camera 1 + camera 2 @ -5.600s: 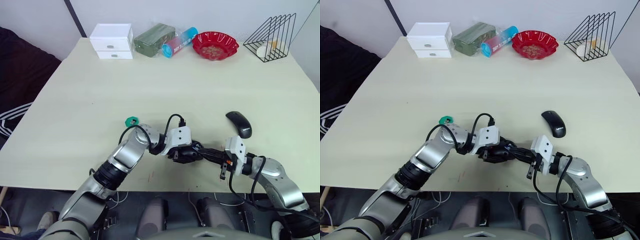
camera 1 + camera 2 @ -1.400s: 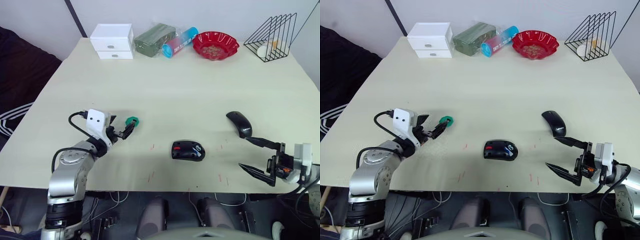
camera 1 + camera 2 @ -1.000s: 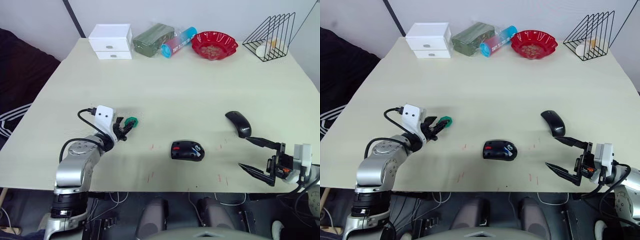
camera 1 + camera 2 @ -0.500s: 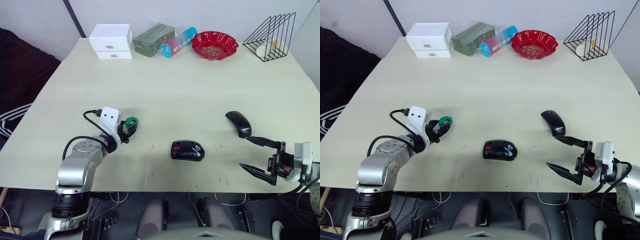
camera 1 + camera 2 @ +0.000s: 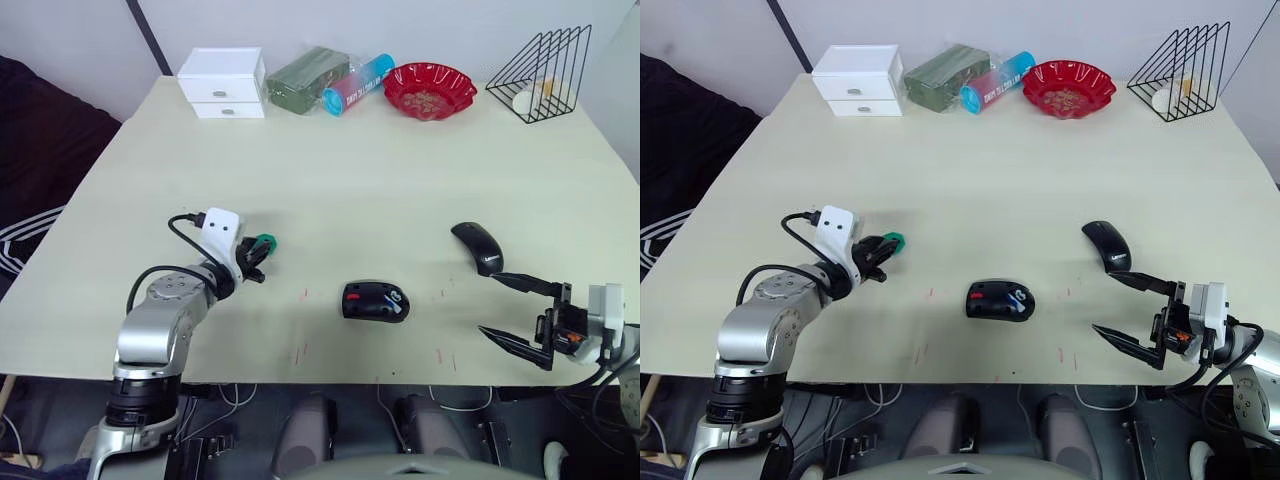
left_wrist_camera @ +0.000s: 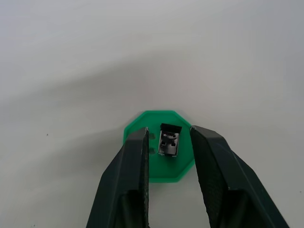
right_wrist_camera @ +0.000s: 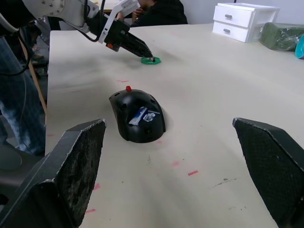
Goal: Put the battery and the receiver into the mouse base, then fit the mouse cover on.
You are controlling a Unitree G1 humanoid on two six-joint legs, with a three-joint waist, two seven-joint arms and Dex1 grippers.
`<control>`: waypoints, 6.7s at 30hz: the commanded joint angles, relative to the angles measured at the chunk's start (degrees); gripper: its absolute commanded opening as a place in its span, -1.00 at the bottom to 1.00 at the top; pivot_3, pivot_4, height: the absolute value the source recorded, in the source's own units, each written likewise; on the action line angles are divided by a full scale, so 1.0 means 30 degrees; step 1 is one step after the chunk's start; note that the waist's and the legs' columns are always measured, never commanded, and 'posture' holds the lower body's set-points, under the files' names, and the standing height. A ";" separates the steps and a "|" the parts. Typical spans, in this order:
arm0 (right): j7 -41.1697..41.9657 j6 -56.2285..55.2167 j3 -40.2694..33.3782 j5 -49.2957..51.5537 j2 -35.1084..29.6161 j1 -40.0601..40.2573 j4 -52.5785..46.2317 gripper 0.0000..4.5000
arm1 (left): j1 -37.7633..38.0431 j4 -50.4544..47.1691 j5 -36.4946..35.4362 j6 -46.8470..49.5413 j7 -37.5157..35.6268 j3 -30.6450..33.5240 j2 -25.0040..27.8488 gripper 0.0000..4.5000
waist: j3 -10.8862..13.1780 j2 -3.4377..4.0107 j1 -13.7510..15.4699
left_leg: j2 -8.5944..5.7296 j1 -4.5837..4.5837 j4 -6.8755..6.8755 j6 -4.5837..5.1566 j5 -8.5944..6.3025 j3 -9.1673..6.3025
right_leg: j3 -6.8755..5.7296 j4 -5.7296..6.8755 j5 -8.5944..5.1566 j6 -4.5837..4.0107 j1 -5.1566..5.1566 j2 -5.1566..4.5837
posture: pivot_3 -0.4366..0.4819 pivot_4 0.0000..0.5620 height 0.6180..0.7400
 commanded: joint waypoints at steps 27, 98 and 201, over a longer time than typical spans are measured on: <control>-0.0344 -0.0396 -0.0490 0.0091 -0.0034 0.0255 -0.0448 1.00 | -0.0441 0.0790 0.0398 -0.0036 -0.0560 -0.0588 0.0423 -0.40 | 0.0000 0.0000 0.0004 | -0.0001 0.0001 0.0000 0.0000 0.0000 0.0001 | 0.0001 0.0002 0.0000 0.0000 0.0000 -0.0001 | -0.05 -0.47 1.00; -2.0624 2.4976 0.2407 1.7997 -0.1828 -1.0289 -0.4409 1.00 | -1.0963 0.5913 0.1116 -1.0934 -1.9370 -0.8553 0.1221 -0.96 | 0.0058 -0.0065 -0.0020 | 0.0005 -0.0175 0.0019 0.0006 0.0000 0.0014 | 0.0022 0.0000 -0.0003 -0.0001 -0.0151 0.0037 | -0.05 -0.47 1.00; -2.6664 2.2653 0.4865 2.4793 -0.3775 -0.9213 -0.4230 -1.00 | -0.6559 0.3086 0.0490 -0.9754 -1.8580 -0.7991 0.2301 0.99 | 0.0058 -0.0066 -0.0427 | 0.0022 -0.0395 0.0081 0.0011 0.0003 -0.0034 | -0.0021 0.0036 0.0002 0.0005 -0.0338 0.0024 | -0.05 -0.47 1.00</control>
